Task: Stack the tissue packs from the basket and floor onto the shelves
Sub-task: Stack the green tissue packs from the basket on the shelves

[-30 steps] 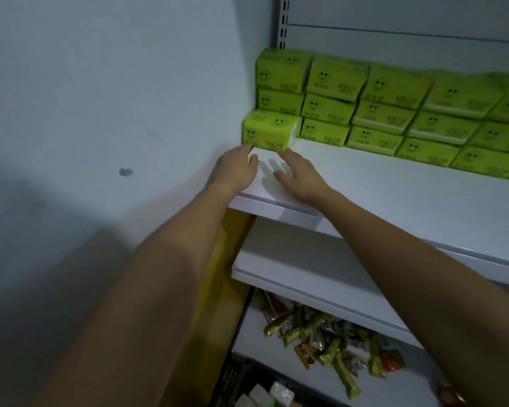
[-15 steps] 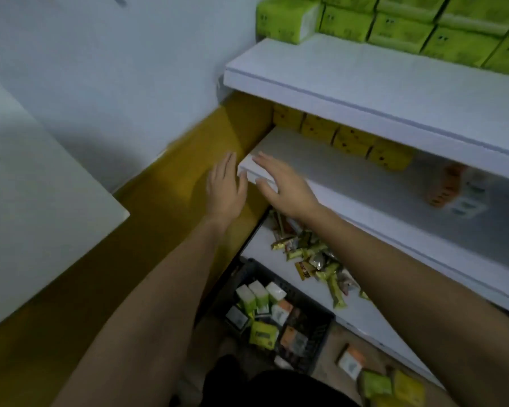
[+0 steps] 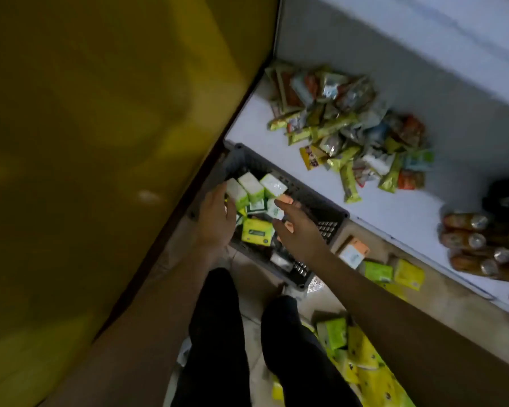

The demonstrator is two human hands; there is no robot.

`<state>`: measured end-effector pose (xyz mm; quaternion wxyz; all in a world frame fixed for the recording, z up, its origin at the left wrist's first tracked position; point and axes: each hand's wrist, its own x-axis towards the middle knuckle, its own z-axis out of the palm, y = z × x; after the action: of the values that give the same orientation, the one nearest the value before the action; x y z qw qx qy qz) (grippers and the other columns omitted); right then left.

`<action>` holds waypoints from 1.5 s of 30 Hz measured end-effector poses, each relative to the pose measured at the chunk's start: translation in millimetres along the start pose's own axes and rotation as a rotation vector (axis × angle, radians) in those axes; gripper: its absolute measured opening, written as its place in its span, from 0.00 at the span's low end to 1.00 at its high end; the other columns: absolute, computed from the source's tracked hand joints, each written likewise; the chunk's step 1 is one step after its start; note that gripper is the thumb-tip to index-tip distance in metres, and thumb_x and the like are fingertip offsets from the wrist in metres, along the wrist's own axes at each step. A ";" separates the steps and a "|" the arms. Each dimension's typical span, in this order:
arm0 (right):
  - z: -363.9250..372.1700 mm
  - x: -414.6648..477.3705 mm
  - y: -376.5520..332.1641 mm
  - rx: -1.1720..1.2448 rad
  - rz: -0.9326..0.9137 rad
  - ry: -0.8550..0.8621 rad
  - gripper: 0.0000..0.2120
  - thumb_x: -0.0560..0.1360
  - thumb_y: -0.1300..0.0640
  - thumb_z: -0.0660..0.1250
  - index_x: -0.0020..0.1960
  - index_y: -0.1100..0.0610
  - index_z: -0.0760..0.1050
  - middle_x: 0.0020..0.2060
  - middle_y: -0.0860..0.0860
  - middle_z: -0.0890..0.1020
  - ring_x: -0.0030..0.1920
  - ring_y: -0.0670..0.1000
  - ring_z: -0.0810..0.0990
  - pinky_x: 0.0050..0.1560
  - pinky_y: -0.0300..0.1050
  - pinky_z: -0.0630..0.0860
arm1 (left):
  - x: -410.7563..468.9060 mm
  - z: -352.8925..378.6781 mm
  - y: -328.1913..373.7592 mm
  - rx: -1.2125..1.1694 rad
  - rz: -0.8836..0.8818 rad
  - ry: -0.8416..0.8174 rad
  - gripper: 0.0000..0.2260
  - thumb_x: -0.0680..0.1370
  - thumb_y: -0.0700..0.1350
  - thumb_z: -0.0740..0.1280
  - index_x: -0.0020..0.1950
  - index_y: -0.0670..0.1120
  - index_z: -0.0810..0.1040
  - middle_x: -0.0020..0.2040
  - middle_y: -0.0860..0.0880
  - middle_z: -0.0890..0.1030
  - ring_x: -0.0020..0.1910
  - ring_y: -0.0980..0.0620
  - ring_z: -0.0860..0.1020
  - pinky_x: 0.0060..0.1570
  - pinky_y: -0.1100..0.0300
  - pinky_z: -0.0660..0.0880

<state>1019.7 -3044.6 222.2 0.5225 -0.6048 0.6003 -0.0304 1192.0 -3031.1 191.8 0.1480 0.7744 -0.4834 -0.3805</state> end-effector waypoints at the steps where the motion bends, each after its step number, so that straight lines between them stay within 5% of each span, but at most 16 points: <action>1: 19.7 19.9 23.4 0.023 0.046 -0.008 0.21 0.79 0.57 0.59 0.72 0.55 0.63 0.68 0.55 0.69 0.64 0.53 0.72 0.60 0.40 0.65 | 18.1 19.9 -20.0 0.020 -0.004 -0.021 0.20 0.82 0.43 0.55 0.74 0.40 0.60 0.73 0.41 0.63 0.73 0.45 0.61 0.68 0.59 0.57; 5: 96.2 103.7 104.3 0.084 0.164 -0.058 0.22 0.80 0.56 0.58 0.73 0.54 0.61 0.71 0.54 0.66 0.70 0.54 0.65 0.65 0.43 0.62 | 93.4 95.9 -96.5 0.098 0.034 -0.172 0.21 0.82 0.42 0.56 0.75 0.41 0.58 0.74 0.39 0.59 0.74 0.43 0.58 0.69 0.57 0.55; 12: 194.4 228.0 176.3 0.280 0.298 -0.051 0.23 0.79 0.55 0.59 0.74 0.53 0.59 0.72 0.53 0.65 0.68 0.55 0.68 0.66 0.55 0.69 | 195.8 173.4 -181.4 0.264 0.025 -0.296 0.25 0.82 0.46 0.56 0.77 0.46 0.51 0.77 0.39 0.47 0.76 0.43 0.48 0.71 0.57 0.50; 15: 209.8 259.9 188.6 0.333 0.318 -0.041 0.23 0.80 0.56 0.57 0.74 0.52 0.58 0.71 0.54 0.65 0.54 0.53 0.76 0.52 0.48 0.73 | 220.8 192.4 -198.7 0.321 -0.014 -0.357 0.26 0.82 0.47 0.55 0.77 0.46 0.48 0.77 0.39 0.44 0.76 0.42 0.45 0.71 0.57 0.48; 21: 206.9 269.2 204.6 0.360 0.356 -0.002 0.22 0.80 0.57 0.56 0.73 0.53 0.59 0.65 0.55 0.72 0.55 0.52 0.75 0.53 0.44 0.72 | 235.3 203.8 -210.7 0.209 -0.108 -0.242 0.26 0.81 0.47 0.58 0.77 0.50 0.52 0.76 0.39 0.47 0.75 0.41 0.51 0.71 0.57 0.51; 26: 194.5 262.3 215.7 0.456 0.477 0.016 0.22 0.81 0.58 0.55 0.74 0.55 0.58 0.65 0.54 0.72 0.44 0.46 0.75 0.23 0.23 0.65 | 227.4 209.3 -203.3 -0.052 -0.122 -0.076 0.22 0.80 0.45 0.60 0.73 0.43 0.61 0.69 0.38 0.62 0.66 0.43 0.67 0.63 0.61 0.62; 28: 192.8 263.7 219.9 0.489 0.515 0.051 0.22 0.81 0.57 0.55 0.74 0.56 0.58 0.66 0.55 0.71 0.50 0.49 0.75 0.31 0.23 0.67 | 224.5 214.3 -201.1 -0.194 -0.146 0.060 0.19 0.79 0.44 0.60 0.68 0.39 0.65 0.64 0.37 0.70 0.62 0.42 0.72 0.60 0.58 0.67; 32: 193.3 267.8 230.1 0.620 0.663 0.105 0.23 0.80 0.54 0.56 0.74 0.55 0.59 0.70 0.55 0.65 0.64 0.54 0.68 0.61 0.47 0.68 | 222.7 230.7 -203.3 -0.180 -0.295 0.071 0.16 0.79 0.39 0.58 0.66 0.37 0.66 0.63 0.36 0.72 0.62 0.41 0.72 0.57 0.58 0.66; 34: 197.4 268.2 238.9 0.667 0.721 0.097 0.22 0.80 0.55 0.57 0.71 0.60 0.62 0.65 0.58 0.69 0.62 0.57 0.71 0.62 0.50 0.70 | 224.5 242.2 -208.8 -0.076 -0.324 -0.097 0.19 0.79 0.39 0.58 0.71 0.40 0.64 0.69 0.36 0.66 0.67 0.41 0.67 0.61 0.58 0.63; 38: 208.2 262.0 252.7 0.947 0.867 0.092 0.06 0.78 0.58 0.60 0.54 0.58 0.69 0.51 0.55 0.74 0.44 0.50 0.75 0.44 0.40 0.73 | 224.9 257.3 -218.7 0.046 -0.412 -0.479 0.22 0.82 0.44 0.54 0.76 0.43 0.55 0.75 0.40 0.59 0.72 0.41 0.61 0.69 0.52 0.61; 40: 215.3 258.9 258.9 1.083 0.929 0.066 0.02 0.78 0.57 0.60 0.47 0.55 0.71 0.47 0.54 0.75 0.44 0.51 0.75 0.53 0.45 0.74 | 222.0 259.2 -221.1 0.071 -0.432 -0.529 0.20 0.83 0.44 0.51 0.74 0.42 0.58 0.74 0.39 0.60 0.72 0.41 0.61 0.68 0.54 0.60; 45: 207.0 241.6 242.5 1.019 0.987 -0.006 0.06 0.79 0.54 0.59 0.54 0.53 0.68 0.49 0.52 0.75 0.54 0.54 0.74 0.65 0.55 0.69 | 207.7 246.0 -217.4 -0.047 -0.463 -0.531 0.16 0.81 0.46 0.54 0.67 0.43 0.69 0.68 0.39 0.68 0.65 0.40 0.68 0.59 0.55 0.66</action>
<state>1055.9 -3039.7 -176.2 0.6950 0.0576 0.7137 -0.0655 1200.6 -3069.5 -194.7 -0.0551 0.7340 -0.3075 -0.6031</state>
